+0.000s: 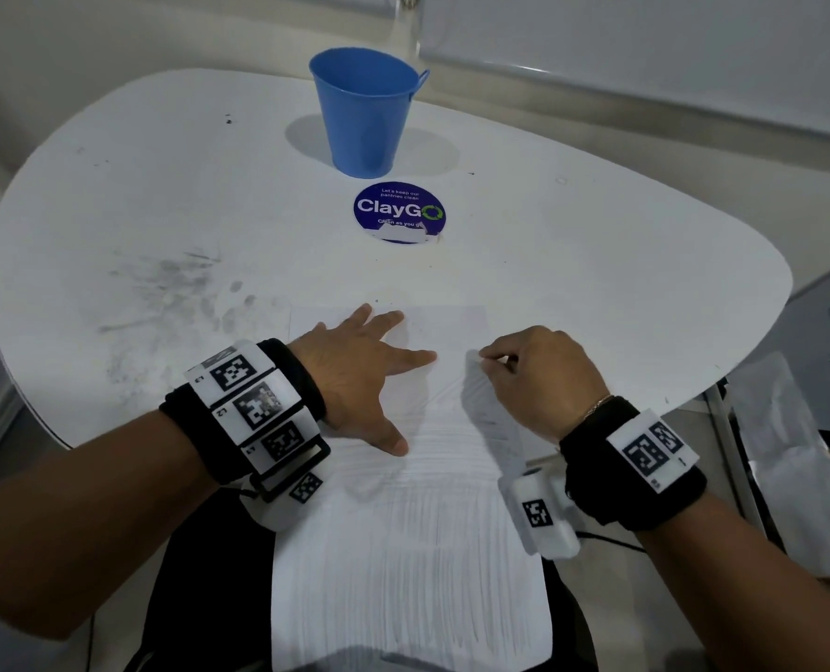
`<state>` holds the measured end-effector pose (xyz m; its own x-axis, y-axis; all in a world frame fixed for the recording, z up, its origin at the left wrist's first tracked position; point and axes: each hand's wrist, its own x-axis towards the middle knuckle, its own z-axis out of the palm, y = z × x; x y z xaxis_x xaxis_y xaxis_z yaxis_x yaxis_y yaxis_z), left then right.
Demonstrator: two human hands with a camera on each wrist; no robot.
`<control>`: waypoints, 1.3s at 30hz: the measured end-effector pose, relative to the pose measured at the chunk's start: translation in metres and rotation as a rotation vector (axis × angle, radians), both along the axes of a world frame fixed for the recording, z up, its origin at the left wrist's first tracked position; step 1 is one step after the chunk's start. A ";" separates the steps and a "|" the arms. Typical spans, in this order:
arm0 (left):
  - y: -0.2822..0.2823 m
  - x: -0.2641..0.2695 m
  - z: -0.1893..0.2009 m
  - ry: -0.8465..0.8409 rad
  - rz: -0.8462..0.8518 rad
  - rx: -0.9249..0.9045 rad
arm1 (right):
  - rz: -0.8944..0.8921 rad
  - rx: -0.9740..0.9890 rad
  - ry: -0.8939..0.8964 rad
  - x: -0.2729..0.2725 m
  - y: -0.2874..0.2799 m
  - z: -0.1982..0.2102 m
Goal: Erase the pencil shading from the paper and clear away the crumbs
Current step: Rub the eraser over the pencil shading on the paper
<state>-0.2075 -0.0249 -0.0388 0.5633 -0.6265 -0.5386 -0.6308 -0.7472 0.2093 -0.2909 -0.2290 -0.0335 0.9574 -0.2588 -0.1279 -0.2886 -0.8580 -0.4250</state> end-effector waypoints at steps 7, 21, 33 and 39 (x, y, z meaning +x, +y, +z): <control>0.000 0.000 0.000 -0.009 -0.003 0.000 | 0.014 -0.006 0.018 0.001 0.004 0.003; -0.001 0.000 0.000 0.005 0.003 0.006 | 0.113 0.017 0.078 -0.005 0.012 0.003; 0.000 0.000 -0.002 0.000 0.013 -0.006 | 0.000 -0.017 0.026 0.003 -0.003 0.006; -0.001 -0.001 -0.001 0.002 0.011 -0.001 | 0.126 -0.009 0.100 -0.006 0.014 0.006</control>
